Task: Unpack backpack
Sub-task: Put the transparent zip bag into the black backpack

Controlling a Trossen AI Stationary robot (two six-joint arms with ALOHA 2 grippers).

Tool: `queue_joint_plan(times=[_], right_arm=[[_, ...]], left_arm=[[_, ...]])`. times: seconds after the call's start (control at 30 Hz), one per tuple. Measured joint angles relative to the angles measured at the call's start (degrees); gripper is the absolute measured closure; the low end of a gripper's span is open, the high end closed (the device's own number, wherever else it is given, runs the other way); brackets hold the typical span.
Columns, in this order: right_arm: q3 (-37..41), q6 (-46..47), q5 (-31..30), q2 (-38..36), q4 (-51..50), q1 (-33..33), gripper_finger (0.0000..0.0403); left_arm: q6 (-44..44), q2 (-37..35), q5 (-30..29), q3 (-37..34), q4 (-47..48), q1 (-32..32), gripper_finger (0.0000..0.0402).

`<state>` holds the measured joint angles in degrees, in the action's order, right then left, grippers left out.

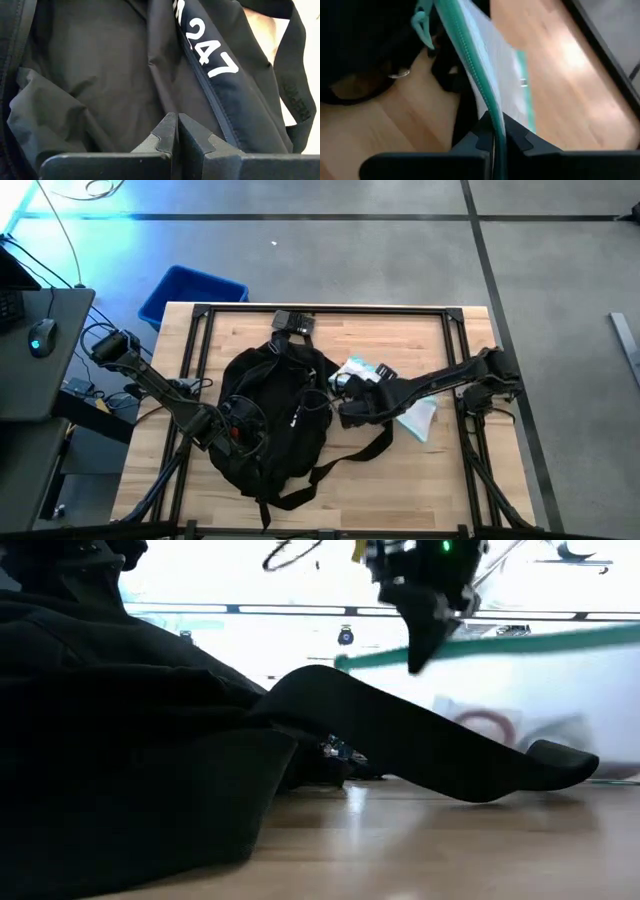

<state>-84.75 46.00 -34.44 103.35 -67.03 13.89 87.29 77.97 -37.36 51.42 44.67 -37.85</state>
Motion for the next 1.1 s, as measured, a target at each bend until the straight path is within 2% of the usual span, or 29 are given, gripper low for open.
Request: queue_joint_plan(times=[0.13, 0.33, 0.43, 0.53, 0.67, 0.83, 1.0, 1.1], right_arm=[[-4.55, -0.56, -2.11, -0.04, -5.72, -1.11, 0.0403], [-12.24, -7.71, -5.72, -0.04, -5.96, -3.20, 0.0403], [-16.28, -10.72, -7.70, -0.04, -5.62, -3.94, 0.0403], [-20.50, -16.39, -8.55, -0.04, -5.23, -4.75, 0.0403], [-25.53, -24.20, -8.70, -0.04, -2.49, -5.33, 0.0403], [-29.07, -31.51, -7.70, -0.04, 4.02, -6.85, 0.0403], [-30.45, -40.76, 0.95, -0.04, 17.11, -8.77, 0.0403], [-30.60, -40.50, -0.79, -0.04, 27.69, -9.06, 0.0403]], left_arm=[[-0.51, 0.00, 0.24, 0.00, -0.17, -0.07, 0.0402], [-0.87, -0.02, 0.80, 0.79, -1.38, -0.13, 0.0402], [0.66, -0.19, -2.70, 3.16, -1.36, -0.74, 0.0402], [-3.18, -0.37, -6.66, 6.45, -1.28, -1.17, 0.0402], [-14.47, -0.39, -11.71, 12.22, -0.95, -1.90, 0.0402], [-34.13, -0.42, -20.19, 22.28, -1.00, -3.80, 0.0402], [-54.09, -0.48, -26.06, 33.36, -0.93, -5.19, 0.0402], [-62.85, -0.52, -31.15, 37.63, -0.67, -5.80, 0.0402]])
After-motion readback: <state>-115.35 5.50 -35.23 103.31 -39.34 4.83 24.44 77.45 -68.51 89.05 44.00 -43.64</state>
